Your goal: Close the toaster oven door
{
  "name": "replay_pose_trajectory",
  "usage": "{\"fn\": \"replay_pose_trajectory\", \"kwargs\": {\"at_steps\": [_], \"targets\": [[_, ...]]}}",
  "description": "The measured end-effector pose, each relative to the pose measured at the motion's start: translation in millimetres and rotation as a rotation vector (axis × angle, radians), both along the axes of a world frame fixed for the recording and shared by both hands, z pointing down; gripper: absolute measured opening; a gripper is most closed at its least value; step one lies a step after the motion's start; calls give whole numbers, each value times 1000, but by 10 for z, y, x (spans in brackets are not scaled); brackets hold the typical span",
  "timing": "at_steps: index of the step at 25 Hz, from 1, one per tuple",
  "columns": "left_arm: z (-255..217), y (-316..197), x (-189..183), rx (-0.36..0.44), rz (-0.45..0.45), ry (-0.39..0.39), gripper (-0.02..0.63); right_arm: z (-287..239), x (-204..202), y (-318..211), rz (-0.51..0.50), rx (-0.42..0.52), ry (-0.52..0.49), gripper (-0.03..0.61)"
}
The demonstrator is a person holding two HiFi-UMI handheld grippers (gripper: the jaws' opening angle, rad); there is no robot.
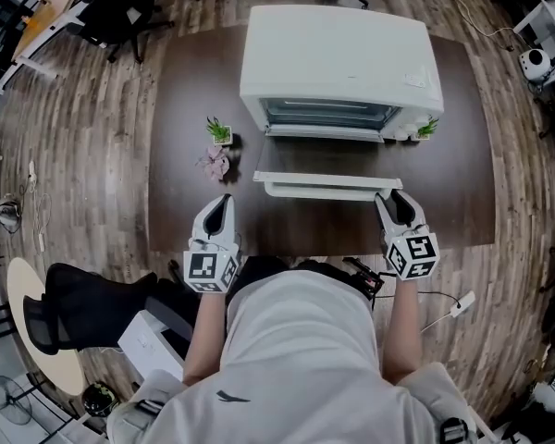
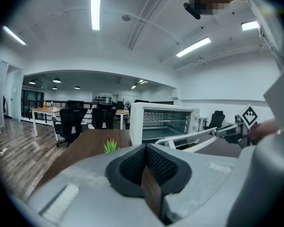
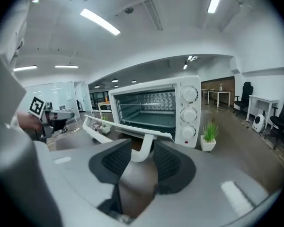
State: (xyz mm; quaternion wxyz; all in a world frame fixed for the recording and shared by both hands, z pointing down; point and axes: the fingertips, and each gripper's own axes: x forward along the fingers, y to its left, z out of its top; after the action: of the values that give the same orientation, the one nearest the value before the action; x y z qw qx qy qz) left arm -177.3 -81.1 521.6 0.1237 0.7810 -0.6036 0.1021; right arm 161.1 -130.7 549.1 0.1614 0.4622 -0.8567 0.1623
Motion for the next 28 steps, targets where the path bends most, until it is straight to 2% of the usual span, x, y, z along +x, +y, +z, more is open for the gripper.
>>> {"fn": "replay_pose_trajectory", "kwargs": {"at_steps": [6,13,17,21,24,26,28], "targets": [[83,-18,-40,-19,-10,2,0,-544,-24,-485,40,117,-9,149],[39,-66,-85,-8,-22,10,0,-947,-49,-1107,152,299,-34,129],[55,-55,-129,-8,-32,19,0,-1040,-121,-1353,173,357,-20,75],[67,-45,-148,-4,-33,29,0,-1064,-93,-1299,214,392,-6,58],[72,-50,-121,3,-25,37,0,-1174,45,-1079,283,482,7,51],[67,-59,-92,10,-12,39,0,-1177,69,-831,277,497,6,51],[60,-73,-81,16,-1,39,0,-1062,15,-543,230,473,12,19]]}}
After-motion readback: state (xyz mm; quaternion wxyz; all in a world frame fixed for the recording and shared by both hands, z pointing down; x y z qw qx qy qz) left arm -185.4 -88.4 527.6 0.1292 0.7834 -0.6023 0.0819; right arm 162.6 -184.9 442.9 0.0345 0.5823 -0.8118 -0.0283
